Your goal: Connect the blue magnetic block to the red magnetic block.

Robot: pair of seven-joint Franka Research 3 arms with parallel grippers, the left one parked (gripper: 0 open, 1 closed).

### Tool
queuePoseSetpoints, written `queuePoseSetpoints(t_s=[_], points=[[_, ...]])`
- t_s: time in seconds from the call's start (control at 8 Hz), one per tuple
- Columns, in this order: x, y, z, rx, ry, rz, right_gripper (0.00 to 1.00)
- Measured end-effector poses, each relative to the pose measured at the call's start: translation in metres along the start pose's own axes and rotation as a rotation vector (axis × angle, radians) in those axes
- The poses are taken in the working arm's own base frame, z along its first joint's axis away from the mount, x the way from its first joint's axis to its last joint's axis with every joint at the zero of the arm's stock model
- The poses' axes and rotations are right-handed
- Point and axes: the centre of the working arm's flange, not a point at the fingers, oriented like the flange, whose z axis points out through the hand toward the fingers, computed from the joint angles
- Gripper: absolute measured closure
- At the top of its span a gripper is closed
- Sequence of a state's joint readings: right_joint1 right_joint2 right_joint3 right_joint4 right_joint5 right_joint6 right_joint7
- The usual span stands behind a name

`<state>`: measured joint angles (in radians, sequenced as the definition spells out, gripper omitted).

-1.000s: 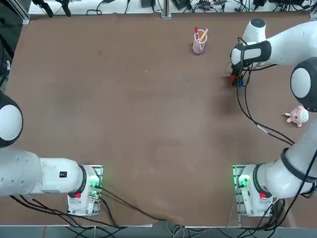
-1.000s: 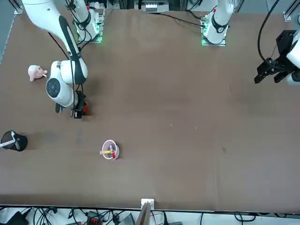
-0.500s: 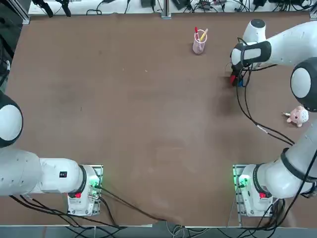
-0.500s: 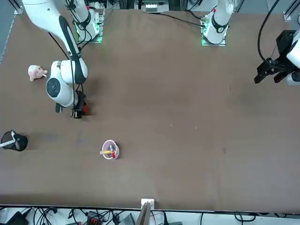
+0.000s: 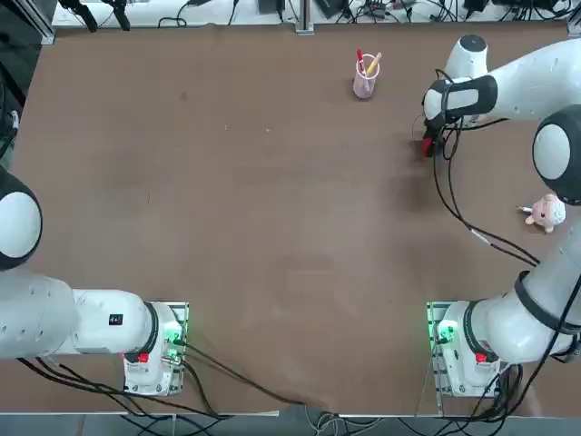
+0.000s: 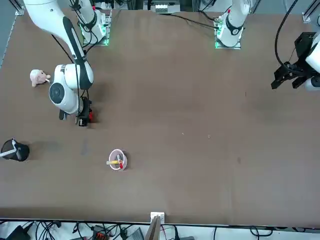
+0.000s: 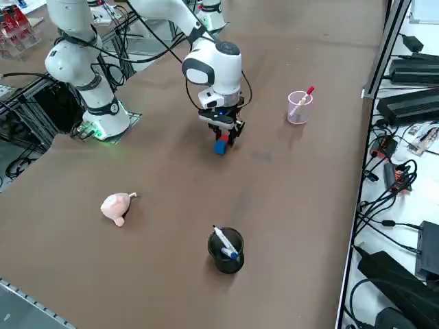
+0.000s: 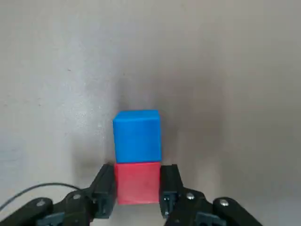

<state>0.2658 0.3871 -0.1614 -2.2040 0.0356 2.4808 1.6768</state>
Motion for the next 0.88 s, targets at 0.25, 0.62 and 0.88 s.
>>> queuePoseSetpoints(t_s=[0.25, 0.62, 0.88], points=[[-0.001, 0.002, 0.003, -0.008, 0.001, -0.01, 0.38], [-0.005, 0.0, -0.01, 0.016, -0.005, -0.131, 0.0], [-0.017, -0.003, -0.048, 0.04, -0.012, -0.323, 0.0]])
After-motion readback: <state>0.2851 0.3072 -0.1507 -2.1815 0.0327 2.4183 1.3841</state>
